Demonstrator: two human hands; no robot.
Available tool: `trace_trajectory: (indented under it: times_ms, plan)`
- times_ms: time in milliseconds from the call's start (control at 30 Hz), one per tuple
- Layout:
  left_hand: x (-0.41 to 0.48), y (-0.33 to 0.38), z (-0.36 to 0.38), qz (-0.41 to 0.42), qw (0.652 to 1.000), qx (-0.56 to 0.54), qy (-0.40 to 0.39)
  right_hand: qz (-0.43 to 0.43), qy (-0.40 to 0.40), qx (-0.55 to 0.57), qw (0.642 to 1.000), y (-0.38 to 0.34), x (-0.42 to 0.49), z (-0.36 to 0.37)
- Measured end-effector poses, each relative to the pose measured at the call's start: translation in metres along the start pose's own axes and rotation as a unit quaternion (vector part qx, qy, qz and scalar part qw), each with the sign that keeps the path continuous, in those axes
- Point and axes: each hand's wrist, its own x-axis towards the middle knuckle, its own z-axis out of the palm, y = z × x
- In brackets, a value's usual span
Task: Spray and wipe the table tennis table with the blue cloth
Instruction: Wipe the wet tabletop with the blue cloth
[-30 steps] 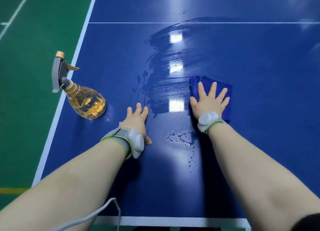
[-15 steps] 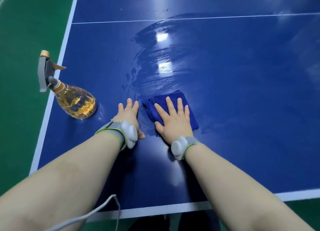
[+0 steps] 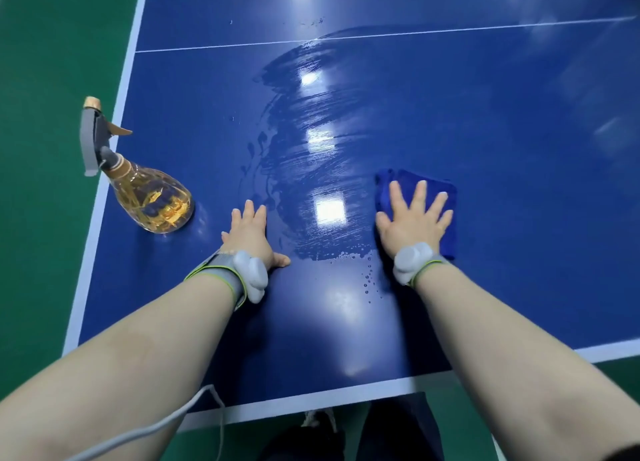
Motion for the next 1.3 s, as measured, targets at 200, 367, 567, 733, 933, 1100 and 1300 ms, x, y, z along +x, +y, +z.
trace_trajectory:
  times_ms: [200,367,567,733,933,1100,1300]
  plan:
    - [-0.007,-0.002,0.007,0.015,1.0,0.007,0.006,-0.222,-0.039,-0.036,0.974,-0.075,-0.091,0.031]
    - [-0.016,0.0,0.009,0.022,0.998,0.052,0.013,-0.272,-0.05,-0.067,0.959,-0.07,-0.096,0.036]
    - [-0.032,0.013,0.01,-0.008,0.998,0.064,0.01,-0.151,-0.005,-0.027,0.988,0.011,-0.058,0.015]
    - [-0.043,0.019,0.015,-0.017,0.998,0.063,0.013,0.055,0.015,-0.016,0.998,0.127,-0.028,-0.011]
    - [-0.06,0.032,0.03,-0.027,0.998,0.057,0.001,0.11,-0.003,0.012,0.994,0.131,-0.037,-0.012]
    - [-0.081,0.048,0.043,-0.023,0.998,0.064,-0.016,-0.055,-0.024,-0.02,0.998,0.071,-0.084,0.005]
    - [-0.099,0.057,0.056,0.0,0.997,0.072,-0.042,-0.329,-0.087,-0.063,0.938,0.018,-0.145,0.029]
